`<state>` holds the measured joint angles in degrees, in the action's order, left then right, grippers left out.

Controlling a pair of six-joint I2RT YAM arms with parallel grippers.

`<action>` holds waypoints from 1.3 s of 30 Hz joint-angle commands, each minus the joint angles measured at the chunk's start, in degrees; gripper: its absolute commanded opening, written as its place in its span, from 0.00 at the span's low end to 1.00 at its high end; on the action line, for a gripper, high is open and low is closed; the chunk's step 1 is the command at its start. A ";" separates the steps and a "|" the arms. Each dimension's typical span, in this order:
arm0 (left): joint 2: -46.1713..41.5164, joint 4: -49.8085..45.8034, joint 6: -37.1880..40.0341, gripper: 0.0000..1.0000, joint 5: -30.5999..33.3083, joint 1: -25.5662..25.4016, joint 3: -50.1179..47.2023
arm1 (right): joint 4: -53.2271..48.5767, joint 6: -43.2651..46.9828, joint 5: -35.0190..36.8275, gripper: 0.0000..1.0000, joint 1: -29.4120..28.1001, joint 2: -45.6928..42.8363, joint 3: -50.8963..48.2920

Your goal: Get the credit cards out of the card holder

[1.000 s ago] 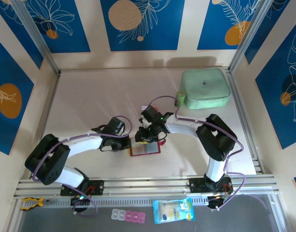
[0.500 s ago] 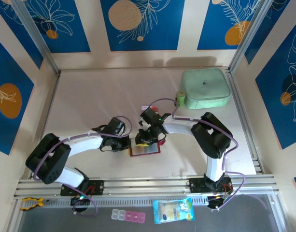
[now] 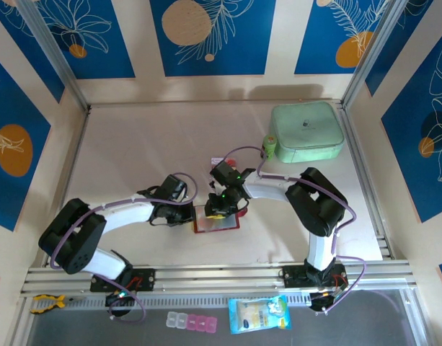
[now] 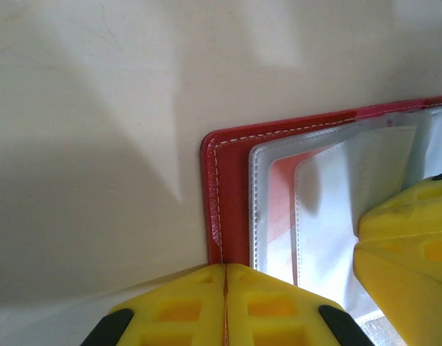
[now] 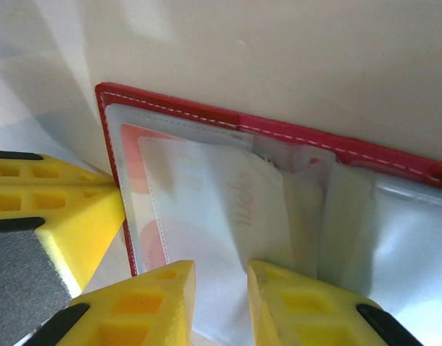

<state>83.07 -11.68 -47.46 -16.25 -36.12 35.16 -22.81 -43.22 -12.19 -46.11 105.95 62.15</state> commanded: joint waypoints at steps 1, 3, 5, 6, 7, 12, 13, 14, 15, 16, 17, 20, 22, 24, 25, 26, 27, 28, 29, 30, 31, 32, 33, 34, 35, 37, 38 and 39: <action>0.43 -2.80 1.08 0.10 0.78 0.79 1.14 | -2.58 0.88 1.26 0.27 0.49 -0.83 -0.40; 0.25 -2.82 0.97 0.10 0.76 0.83 1.45 | -1.34 0.49 0.44 0.27 0.66 -0.89 -1.16; 0.09 -2.95 0.98 0.10 0.69 0.73 1.66 | 0.65 -0.12 -0.72 0.27 1.01 -1.17 -2.34; -0.15 -3.03 1.01 0.10 0.74 0.76 1.83 | 1.96 -0.48 -1.52 0.27 1.25 -1.36 -2.99; -0.58 -3.17 0.94 0.10 0.77 0.81 1.93 | 2.91 -0.76 -2.05 0.27 1.51 -1.49 -3.59; -4.07 -3.76 0.01 0.14 0.80 0.85 2.35 | 7.90 -2.03 -5.15 0.27 2.91 -2.23 -6.69; -4.46 -4.03 -0.16 0.15 0.40 0.79 2.77 | 8.89 -2.24 -5.79 0.27 3.17 -2.27 -7.38; -4.72 -4.13 -0.35 0.16 -0.04 0.70 3.13 | 9.67 -2.54 -6.32 0.27 3.45 -2.36 -7.92; -4.81 -4.02 -0.58 0.16 -0.41 0.70 3.31 | 10.40 -2.65 -6.80 0.27 3.67 -2.35 -8.38; -4.89 -3.62 -0.99 0.17 -0.91 0.79 3.43 | 11.18 -2.86 -7.36 0.27 3.79 -2.34 -8.90; -4.91 -3.12 -1.42 0.18 -1.31 0.63 3.43 | 11.90 -3.00 -7.82 0.27 3.98 -2.38 -9.34; -4.59 -0.22 -3.47 0.20 -3.52 0.58 3.01 | 13.79 -3.53 -9.00 0.27 4.57 -2.28 -10.57; -3.85 2.08 -4.70 0.24 -5.32 0.32 2.86 | 14.97 -3.92 -9.58 0.27 4.96 -2.33 -11.38; -2.74 3.15 -5.32 0.25 -5.98 -0.09 3.05 | 16.41 -4.18 -10.50 0.27 5.46 -2.33 -12.19; -2.23 3.28 -5.36 0.25 -5.92 -0.38 3.23 | 17.15 -4.47 -10.97 0.27 5.75 -2.27 -12.56; -1.80 3.40 -5.36 0.27 -5.82 -0.63 3.33 | 17.64 -4.58 -11.33 0.27 6.00 -2.24 -12.98; -1.46 3.42 -5.45 0.28 -5.66 -0.79 3.34 | 18.08 -4.61 -11.61 0.27 6.18 -2.24 -13.24; -1.10 3.48 -5.43 0.29 -5.46 -1.00 3.26 | 18.39 -4.71 -11.82 0.27 6.40 -2.24 -13.54; -0.90 3.47 -5.52 0.29 -5.20 -1.10 3.17 | 18.58 -4.72 -11.98 0.27 6.46 -2.24 -13.83; -0.60 3.63 -5.55 0.30 -5.05 -1.19 3.00 | 18.68 -4.72 -11.98 0.27 6.54 -2.32 -13.91; -0.33 3.83 -5.72 0.31 -5.02 -1.21 2.84 | 18.70 -4.77 -12.17 0.27 6.57 -2.28 -14.08; 0.05 4.23 -5.86 0.32 -5.10 -1.29 2.64 | 18.81 -4.61 -12.24 0.27 6.64 -2.32 -14.12; 0.44 4.51 -5.91 0.32 -5.19 -1.40 2.48 | 18.78 -4.57 -12.33 0.27 6.64 -2.30 -14.25; 0.81 4.84 -6.13 0.32 -5.30 -1.43 2.38 | 18.79 -4.51 -12.42 0.27 6.73 -2.25 -14.29; 1.17 5.25 -6.27 0.32 -5.28 -1.56 2.24 | 18.78 -4.50 -12.53 0.27 6.69 -2.24 -14.34; 1.78 6.08 -6.82 0.32 -5.43 -1.76 2.04 | 18.88 -4.48 -12.61 0.27 6.82 -2.32 -14.42; 2.13 6.67 -7.14 0.33 -5.69 -1.85 1.93 | 18.94 -4.42 -12.70 0.27 6.86 -2.32 -14.45; 2.27 7.13 -7.37 0.33 -5.87 -1.98 1.85 | 18.96 -4.33 -12.74 0.27 6.82 -2.31 -14.51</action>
<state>84.58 -6.66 -53.56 -20.69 -37.43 37.43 -2.22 -47.22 -26.26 -39.70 103.59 49.30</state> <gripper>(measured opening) 0.325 0.268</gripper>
